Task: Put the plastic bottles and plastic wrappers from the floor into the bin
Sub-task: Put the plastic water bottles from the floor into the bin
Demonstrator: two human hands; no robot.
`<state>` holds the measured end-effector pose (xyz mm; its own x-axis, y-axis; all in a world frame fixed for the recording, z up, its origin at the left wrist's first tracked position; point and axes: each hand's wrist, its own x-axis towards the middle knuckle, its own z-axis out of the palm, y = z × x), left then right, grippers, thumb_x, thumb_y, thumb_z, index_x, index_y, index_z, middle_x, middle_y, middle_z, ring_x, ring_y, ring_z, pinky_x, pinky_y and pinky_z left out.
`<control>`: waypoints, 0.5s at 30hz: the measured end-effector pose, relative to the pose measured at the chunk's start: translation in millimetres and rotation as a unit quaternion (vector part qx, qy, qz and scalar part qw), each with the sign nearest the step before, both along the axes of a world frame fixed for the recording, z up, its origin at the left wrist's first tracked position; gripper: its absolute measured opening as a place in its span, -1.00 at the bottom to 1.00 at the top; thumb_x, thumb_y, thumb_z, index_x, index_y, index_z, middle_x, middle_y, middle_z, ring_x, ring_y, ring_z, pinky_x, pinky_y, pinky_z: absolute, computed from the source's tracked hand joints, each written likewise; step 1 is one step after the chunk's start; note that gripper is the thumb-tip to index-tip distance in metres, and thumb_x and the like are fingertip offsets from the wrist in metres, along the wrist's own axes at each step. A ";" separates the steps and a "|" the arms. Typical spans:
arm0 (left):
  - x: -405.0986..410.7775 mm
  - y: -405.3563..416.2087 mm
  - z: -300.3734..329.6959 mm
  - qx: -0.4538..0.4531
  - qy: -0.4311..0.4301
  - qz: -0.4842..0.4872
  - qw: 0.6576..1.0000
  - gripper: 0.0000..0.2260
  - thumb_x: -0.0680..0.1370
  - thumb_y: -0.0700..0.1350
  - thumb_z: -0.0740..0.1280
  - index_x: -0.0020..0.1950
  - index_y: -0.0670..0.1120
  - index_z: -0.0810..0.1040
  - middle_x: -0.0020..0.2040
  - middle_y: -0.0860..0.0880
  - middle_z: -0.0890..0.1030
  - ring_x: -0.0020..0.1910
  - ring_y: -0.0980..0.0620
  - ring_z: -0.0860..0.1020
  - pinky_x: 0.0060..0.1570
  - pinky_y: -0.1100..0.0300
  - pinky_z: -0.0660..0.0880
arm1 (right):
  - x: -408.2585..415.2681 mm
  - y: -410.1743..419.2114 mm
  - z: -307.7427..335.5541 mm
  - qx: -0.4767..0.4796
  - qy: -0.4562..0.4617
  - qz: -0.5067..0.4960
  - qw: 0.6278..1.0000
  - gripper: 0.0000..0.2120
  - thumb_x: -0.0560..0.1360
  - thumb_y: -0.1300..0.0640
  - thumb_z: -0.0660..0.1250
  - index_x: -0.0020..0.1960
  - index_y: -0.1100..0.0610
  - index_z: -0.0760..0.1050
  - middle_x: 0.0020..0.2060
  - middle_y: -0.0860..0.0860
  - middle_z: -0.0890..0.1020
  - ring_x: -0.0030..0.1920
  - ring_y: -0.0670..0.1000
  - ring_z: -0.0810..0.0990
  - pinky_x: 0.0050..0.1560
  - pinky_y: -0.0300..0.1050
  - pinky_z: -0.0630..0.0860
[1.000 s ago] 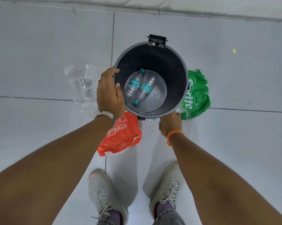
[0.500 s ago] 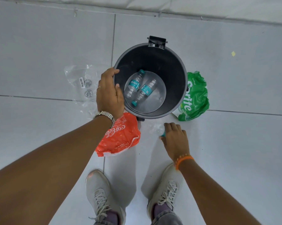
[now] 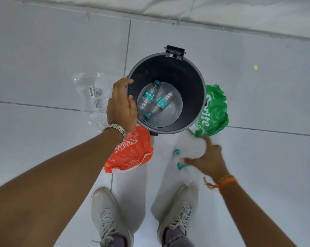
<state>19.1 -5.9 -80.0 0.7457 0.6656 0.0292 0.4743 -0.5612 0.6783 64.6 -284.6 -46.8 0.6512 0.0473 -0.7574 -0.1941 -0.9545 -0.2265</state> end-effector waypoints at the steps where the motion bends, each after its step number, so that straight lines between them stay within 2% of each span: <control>1: -0.2 -0.2 -0.7 0.000 -0.003 0.002 1.000 -0.64 0.61 -0.20 0.17 0.41 -0.07 0.41 0.42 -0.03 0.46 0.24 -0.03 0.56 0.08 0.05 0.63 | -19.4 -1.2 -25.7 -0.018 0.054 0.011 0.998 0.15 0.14 -0.22 0.68 0.56 -0.21 0.11 0.48 0.20 0.17 0.41 0.38 0.38 0.44 0.21 0.38; 3: 0.8 -2.5 -3.8 -0.004 -0.015 0.010 1.000 -0.64 0.61 -0.21 0.16 0.41 -0.07 0.42 0.41 -0.02 0.47 0.26 0.01 0.54 0.11 0.16 0.59 | -56.8 3.9 -69.6 -0.019 0.090 -0.006 0.996 0.17 0.18 -0.14 0.67 0.58 -0.28 0.01 0.54 0.18 -0.10 0.49 0.42 0.25 0.48 0.24 0.31; 4: 1.2 -3.3 -4.8 -0.005 -0.022 0.014 1.000 -0.63 0.61 -0.22 0.16 0.41 -0.08 0.42 0.41 -0.03 0.47 0.26 0.05 0.52 0.12 0.29 0.54 | -72.1 9.3 -85.4 -0.019 0.079 -0.021 0.996 0.12 0.24 -0.05 0.66 0.57 -0.27 0.03 0.54 0.18 -0.12 0.46 0.43 0.30 0.46 0.23 0.35; 6: 2.2 -5.2 -7.8 -0.002 -0.032 0.019 0.999 -0.63 0.61 -0.23 0.16 0.41 -0.10 0.43 0.41 -0.04 0.47 0.24 0.20 0.45 0.08 0.56 0.37 | -89.9 21.1 -109.4 -0.026 0.037 -0.031 0.999 -0.01 0.30 0.14 0.61 0.52 -0.24 0.11 0.49 0.16 0.00 0.27 0.43 0.47 0.35 0.17 0.49; 8: 2.0 -5.0 -12.5 0.003 -0.035 0.018 0.999 -0.64 0.61 -0.24 0.16 0.42 -0.11 0.43 0.41 -0.04 0.47 0.22 0.27 0.40 0.03 0.68 0.29 | -100.1 29.6 -124.9 -0.018 0.012 -0.033 0.999 -0.11 0.33 0.22 0.57 0.45 -0.21 0.17 0.36 0.13 0.19 0.16 0.37 0.54 0.21 0.14 0.56; 11: 0.3 -2.5 -17.4 0.004 -0.040 0.017 0.999 -0.64 0.62 -0.24 0.17 0.42 -0.11 0.43 0.40 -0.05 0.48 0.26 0.25 0.40 0.07 0.69 0.27 | -99.7 36.7 -123.4 0.019 -0.024 -0.056 0.998 -0.16 0.34 0.29 0.52 0.44 -0.15 0.19 0.19 0.11 0.35 0.09 0.31 0.60 0.10 0.12 0.61; 13: 1.1 -3.1 -17.2 -0.001 -0.038 0.019 0.999 -0.64 0.62 -0.24 0.17 0.42 -0.11 0.43 0.40 -0.05 0.48 0.25 0.27 0.40 0.08 0.69 0.27 | -84.5 35.2 -105.0 0.040 -0.070 -0.146 0.986 -0.16 0.34 0.27 0.53 0.47 -0.09 0.22 0.17 0.13 0.41 0.10 0.31 0.59 0.12 0.10 0.56; 15: 1.0 -5.4 -14.0 -0.005 -0.031 0.021 0.999 -0.64 0.62 -0.24 0.16 0.42 -0.10 0.43 0.41 -0.04 0.47 0.26 0.26 0.40 0.09 0.68 0.26 | -61.8 31.1 -74.0 0.075 -0.152 -0.250 0.953 -0.14 0.31 0.23 0.58 0.49 -0.01 0.25 0.19 0.17 0.47 0.15 0.28 0.58 0.20 0.08 0.52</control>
<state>20.1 -11.2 -94.1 0.7141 0.6968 0.0676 0.4549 -0.5353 0.7117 2.8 -253.6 -120.9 0.8096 -0.2336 -0.5385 -0.5197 -0.7118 -0.4726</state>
